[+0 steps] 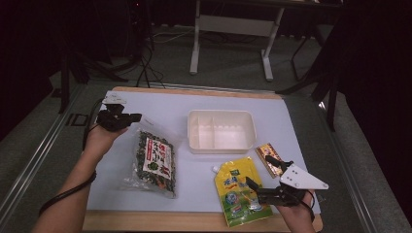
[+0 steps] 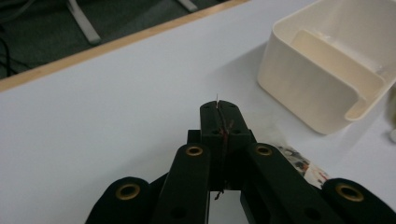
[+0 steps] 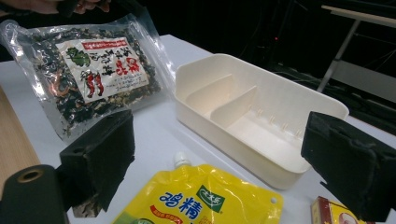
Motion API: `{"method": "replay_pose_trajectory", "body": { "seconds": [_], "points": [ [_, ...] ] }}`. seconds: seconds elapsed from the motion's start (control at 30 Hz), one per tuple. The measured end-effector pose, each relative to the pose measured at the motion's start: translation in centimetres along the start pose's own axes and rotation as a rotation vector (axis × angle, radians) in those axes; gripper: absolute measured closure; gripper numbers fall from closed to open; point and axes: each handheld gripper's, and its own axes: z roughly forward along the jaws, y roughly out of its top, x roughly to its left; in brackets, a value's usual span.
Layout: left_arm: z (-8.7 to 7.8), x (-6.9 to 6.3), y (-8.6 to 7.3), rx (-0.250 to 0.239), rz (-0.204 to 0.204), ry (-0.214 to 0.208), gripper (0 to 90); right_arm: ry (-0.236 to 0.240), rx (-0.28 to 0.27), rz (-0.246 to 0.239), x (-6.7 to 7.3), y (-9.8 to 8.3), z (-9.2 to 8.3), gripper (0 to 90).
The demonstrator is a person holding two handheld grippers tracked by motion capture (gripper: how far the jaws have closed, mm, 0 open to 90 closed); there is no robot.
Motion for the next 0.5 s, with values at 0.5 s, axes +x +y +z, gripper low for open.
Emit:
{"method": "replay_pose_trajectory", "body": {
  "seconds": [0.5],
  "points": [
    [1.1,-1.9,2.1,0.046,-0.035,-0.039,76.4,0.009,-0.002,-0.003,0.1,0.0,-0.1,9.5]
  ]
}}
